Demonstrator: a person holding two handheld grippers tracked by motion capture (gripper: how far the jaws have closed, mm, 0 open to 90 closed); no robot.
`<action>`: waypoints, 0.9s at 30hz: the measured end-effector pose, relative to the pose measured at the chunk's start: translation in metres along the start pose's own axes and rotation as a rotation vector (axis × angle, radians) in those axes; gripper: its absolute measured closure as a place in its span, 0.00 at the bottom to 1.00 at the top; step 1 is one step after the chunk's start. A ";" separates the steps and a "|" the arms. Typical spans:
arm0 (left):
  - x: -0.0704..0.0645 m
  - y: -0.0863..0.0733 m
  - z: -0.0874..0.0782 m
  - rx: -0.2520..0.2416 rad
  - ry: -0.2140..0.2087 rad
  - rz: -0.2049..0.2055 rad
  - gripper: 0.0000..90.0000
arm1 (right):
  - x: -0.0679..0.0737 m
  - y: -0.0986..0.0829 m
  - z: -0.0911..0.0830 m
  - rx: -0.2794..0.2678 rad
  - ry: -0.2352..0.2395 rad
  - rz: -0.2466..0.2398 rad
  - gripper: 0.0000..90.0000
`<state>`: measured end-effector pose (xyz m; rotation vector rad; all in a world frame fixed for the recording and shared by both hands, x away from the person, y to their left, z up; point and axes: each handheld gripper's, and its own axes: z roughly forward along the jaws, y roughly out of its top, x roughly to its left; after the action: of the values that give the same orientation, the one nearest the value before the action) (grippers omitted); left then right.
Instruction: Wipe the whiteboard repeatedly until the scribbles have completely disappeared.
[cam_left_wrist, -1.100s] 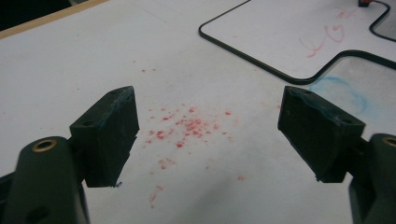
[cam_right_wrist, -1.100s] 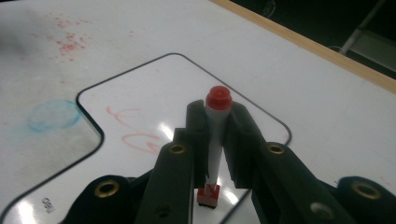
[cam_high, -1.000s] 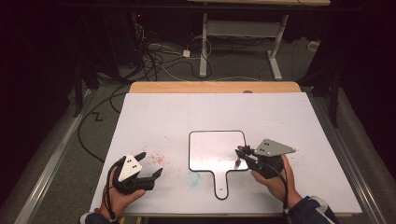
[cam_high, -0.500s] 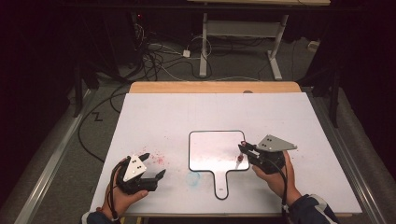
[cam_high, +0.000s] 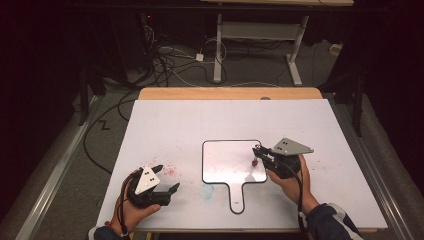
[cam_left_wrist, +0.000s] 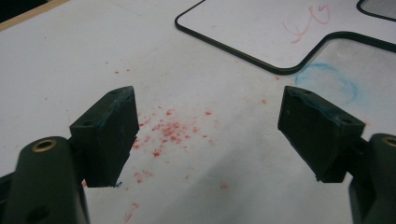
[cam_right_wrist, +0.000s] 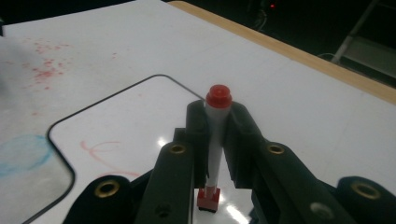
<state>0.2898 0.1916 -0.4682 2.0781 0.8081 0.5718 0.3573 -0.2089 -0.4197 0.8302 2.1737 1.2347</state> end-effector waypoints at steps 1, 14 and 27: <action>0.000 0.000 0.000 0.001 0.000 -0.002 0.21 | 0.003 0.000 0.000 -0.004 0.033 0.013 0.90; -0.001 0.000 0.000 0.000 -0.009 -0.004 0.21 | 0.024 0.006 0.000 0.026 0.015 -0.053 0.90; -0.001 0.000 0.000 0.001 -0.015 0.007 0.21 | 0.061 0.014 0.016 -0.008 0.164 0.002 0.90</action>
<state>0.2892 0.1909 -0.4679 2.0844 0.7929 0.5589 0.3299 -0.1507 -0.4224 0.7508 2.2943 1.3538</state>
